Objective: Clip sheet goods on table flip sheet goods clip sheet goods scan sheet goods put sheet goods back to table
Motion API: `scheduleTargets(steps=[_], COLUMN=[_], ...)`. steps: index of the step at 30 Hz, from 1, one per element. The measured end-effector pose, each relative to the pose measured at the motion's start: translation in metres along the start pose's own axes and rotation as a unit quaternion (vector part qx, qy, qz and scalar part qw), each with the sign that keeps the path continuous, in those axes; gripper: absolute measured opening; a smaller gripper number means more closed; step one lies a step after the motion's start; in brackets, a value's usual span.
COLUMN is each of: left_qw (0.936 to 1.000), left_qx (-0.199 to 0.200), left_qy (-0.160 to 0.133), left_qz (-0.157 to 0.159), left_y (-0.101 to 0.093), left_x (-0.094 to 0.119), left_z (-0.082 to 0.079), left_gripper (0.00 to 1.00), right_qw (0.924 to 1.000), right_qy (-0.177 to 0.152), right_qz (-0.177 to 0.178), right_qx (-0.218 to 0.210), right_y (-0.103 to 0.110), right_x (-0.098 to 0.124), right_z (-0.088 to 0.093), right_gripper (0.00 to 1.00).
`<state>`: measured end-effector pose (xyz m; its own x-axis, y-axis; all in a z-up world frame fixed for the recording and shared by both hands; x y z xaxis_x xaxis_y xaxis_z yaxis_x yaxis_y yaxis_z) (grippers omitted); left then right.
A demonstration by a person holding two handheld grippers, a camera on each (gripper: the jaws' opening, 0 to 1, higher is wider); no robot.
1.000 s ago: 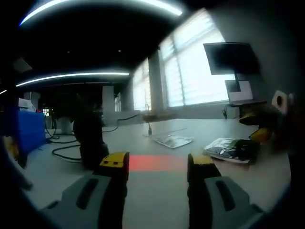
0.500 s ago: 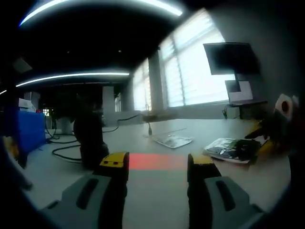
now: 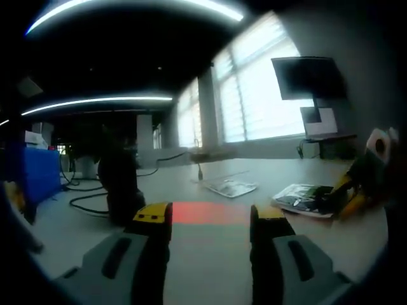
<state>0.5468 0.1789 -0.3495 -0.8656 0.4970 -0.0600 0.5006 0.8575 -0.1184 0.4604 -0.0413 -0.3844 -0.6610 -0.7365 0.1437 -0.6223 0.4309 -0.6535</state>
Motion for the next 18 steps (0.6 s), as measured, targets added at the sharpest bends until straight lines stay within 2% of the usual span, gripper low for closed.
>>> scheduleTargets(steps=[6, 11, 18], left_qw=[1.0, 1.0, 1.0], left_qx=[0.002, 0.002, 0.002], left_qy=[-0.002, -0.002, -0.003], left_qz=[0.0, 0.001, 0.001], left_y=[0.0, 0.0, 0.0002], left_x=[0.0003, 0.0005, 0.0005], left_z=[-0.0004, -0.0006, -0.0008], left_gripper=[0.42, 0.42, 0.42], right_qw=[0.9999, 0.9999, 0.9998], right_qy=[0.011, 0.011, 0.013], right_qz=[-0.004, 0.005, 0.008], right_qx=[0.005, -0.006, -0.011], right_y=[0.002, -0.0011, -0.0022], right_x=[-0.0001, 0.0018, 0.0025], right_z=[0.0032, 0.0027, 0.0024], right_gripper=[0.09, 0.0, 0.0])
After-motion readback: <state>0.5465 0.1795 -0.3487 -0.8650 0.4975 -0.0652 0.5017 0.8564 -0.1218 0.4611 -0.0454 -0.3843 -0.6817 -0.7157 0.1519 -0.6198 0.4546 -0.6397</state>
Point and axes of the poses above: the point that each gripper's makers call its tool centre point, and the gripper's own axes: x roughly backward along the fingers, y roughly to its left, z roughly out of its underside, the point moved 5 cm from there along x, roughly backward along the fingers, and after that the axes turned 12 degrees about x, right-handed, at the moved point
